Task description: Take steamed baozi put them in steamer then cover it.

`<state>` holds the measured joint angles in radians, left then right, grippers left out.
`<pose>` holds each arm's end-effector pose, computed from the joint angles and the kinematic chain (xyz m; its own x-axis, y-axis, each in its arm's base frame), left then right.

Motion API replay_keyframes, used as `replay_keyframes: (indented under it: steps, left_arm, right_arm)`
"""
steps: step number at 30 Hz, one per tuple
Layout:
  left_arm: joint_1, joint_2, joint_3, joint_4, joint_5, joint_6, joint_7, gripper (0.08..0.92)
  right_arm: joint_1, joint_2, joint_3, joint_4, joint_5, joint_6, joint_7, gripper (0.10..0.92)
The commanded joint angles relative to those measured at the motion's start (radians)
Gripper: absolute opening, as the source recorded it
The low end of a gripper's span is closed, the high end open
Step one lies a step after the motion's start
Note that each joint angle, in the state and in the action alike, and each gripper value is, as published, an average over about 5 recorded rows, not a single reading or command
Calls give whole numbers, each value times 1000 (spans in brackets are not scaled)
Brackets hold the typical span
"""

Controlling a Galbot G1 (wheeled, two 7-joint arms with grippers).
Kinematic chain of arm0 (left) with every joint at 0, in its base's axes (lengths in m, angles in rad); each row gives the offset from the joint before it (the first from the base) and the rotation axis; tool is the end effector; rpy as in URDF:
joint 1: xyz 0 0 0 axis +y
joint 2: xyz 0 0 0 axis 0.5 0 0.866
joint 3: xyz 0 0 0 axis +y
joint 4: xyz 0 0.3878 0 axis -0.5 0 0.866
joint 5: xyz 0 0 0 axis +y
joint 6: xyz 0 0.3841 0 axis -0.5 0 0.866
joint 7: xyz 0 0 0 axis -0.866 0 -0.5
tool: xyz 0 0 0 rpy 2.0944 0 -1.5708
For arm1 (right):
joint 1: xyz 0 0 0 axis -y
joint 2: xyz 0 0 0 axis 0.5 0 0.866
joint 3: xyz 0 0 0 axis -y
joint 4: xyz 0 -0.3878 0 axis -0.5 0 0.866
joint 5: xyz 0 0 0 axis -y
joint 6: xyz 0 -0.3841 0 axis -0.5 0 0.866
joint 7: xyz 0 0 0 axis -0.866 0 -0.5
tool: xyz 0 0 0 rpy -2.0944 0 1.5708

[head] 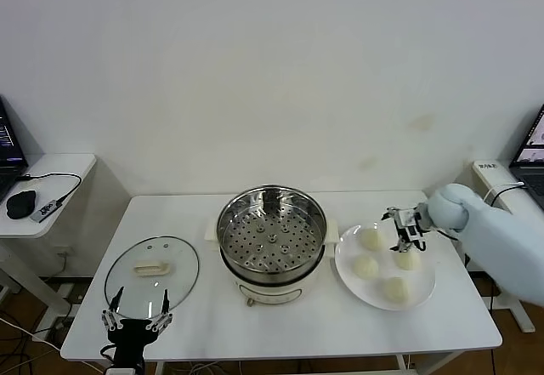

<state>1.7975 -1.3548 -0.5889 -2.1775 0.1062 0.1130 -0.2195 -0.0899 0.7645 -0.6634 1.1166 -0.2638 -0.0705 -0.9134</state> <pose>0.1209 0.0563 -0.3321 -0.9689 -0.1730 0.1767 -0.1026 0.9313 0.3494 0.5781 -0.1800 -0.2490 -0.3767 -0.1231 0.9181 -0.9081 -0.1468 -0.3922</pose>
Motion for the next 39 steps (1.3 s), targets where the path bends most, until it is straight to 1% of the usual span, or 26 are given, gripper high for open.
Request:
replay_keyframes:
  steps: [1, 6, 10, 16, 24, 26, 31, 39]
  left_arm:
    - [-1, -1, -13, 2, 4, 2, 0, 823]
    - [-1, -1, -16, 5, 4, 1, 0, 823]
    - [-2, -1, -18, 10, 4, 0, 0, 823]
    - [-2, 0, -21, 10, 4, -1, -2, 823]
    - [-2, -1, -20, 7, 4, -1, -2, 823]
    - [-2, 0, -20, 6, 4, 0, -2, 823]
    - [-5, 6, -19, 6, 1, 1, -1, 823]
    - [-18, 16, -4, 3, -2, 4, 0, 823]
  right_arm:
    - [49, 114, -79, -142, -14, -9, -9, 823]
    - [41, 151, -65, -189, -41, -12, 6, 820]
    - [38, 166, -65, -203, -55, -19, 6, 793]
    - [36, 174, -64, -211, -61, -24, 3, 675]
    - [51, 167, -70, -194, -41, -23, -7, 542]
    - [65, 154, -76, -175, -23, -23, -10, 524]
    - [144, 88, -115, -72, 63, -32, -20, 531]
    - [421, -65, -278, 153, 292, -62, -40, 536]
